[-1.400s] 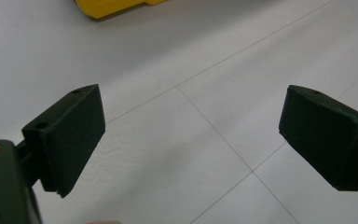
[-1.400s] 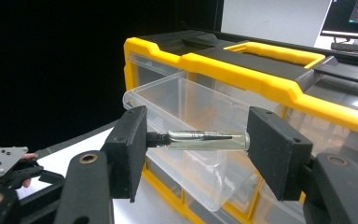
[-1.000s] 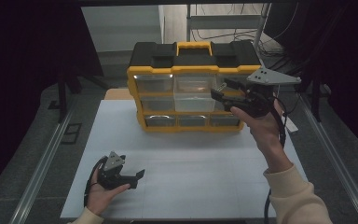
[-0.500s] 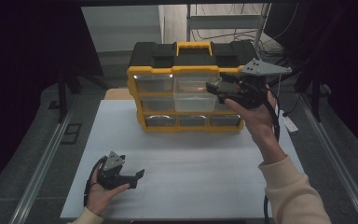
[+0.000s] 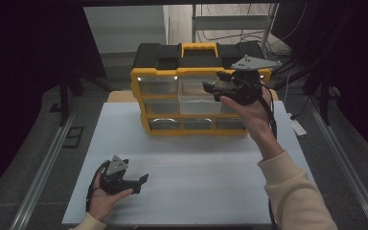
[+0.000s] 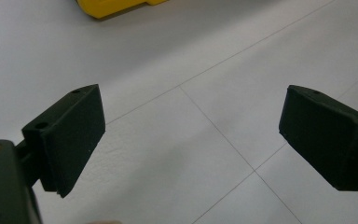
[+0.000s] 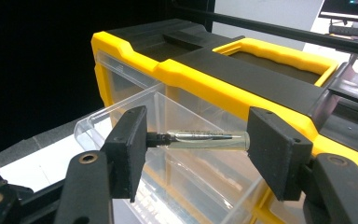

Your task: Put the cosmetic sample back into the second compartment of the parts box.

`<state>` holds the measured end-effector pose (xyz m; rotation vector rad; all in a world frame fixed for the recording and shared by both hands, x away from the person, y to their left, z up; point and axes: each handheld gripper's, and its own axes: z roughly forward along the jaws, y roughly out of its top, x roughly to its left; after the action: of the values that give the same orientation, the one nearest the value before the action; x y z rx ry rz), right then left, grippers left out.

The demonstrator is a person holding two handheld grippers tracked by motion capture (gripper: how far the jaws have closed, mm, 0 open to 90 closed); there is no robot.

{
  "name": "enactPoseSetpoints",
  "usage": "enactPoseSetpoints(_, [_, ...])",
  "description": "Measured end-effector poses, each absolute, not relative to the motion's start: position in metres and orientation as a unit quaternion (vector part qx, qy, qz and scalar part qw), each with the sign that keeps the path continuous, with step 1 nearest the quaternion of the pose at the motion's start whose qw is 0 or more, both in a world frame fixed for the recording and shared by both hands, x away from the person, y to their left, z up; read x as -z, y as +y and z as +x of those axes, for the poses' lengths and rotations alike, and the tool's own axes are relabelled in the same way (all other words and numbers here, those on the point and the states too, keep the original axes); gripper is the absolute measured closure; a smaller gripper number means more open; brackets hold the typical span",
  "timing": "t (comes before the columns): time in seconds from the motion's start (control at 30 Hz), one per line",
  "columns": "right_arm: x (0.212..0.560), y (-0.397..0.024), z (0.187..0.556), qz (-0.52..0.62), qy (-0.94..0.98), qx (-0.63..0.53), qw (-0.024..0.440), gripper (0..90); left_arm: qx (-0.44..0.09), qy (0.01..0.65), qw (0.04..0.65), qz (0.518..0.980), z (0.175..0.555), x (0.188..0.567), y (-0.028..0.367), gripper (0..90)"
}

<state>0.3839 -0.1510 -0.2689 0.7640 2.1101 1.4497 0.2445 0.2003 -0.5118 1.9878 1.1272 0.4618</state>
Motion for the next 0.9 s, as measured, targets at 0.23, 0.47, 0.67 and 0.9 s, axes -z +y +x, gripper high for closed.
enactPoseSetpoints(0.23, [0.271, -0.140, 0.388, 0.275, 0.777, -0.515, 0.237, 40.0, -0.182, 0.444, 0.393, 0.784, 0.245, 0.512, 0.200, 7.7])
enactPoseSetpoints(0.47, [0.274, -0.133, 0.392, 0.274, 0.781, -0.509, 0.236, 39.9, -0.183, 0.445, 0.393, 0.784, 0.245, 0.512, 0.201, 7.7])
enactPoseSetpoints(0.67, [0.275, -0.132, 0.394, 0.274, 0.781, -0.511, 0.234, 39.9, -0.183, 0.444, 0.393, 0.784, 0.245, 0.512, 0.201, 7.7])
enactPoseSetpoints(0.9, [0.276, -0.130, 0.395, 0.271, 0.783, -0.508, 0.235, 38.6, -0.183, 0.445, 0.394, 0.783, 0.244, 0.512, 0.202, 7.8])
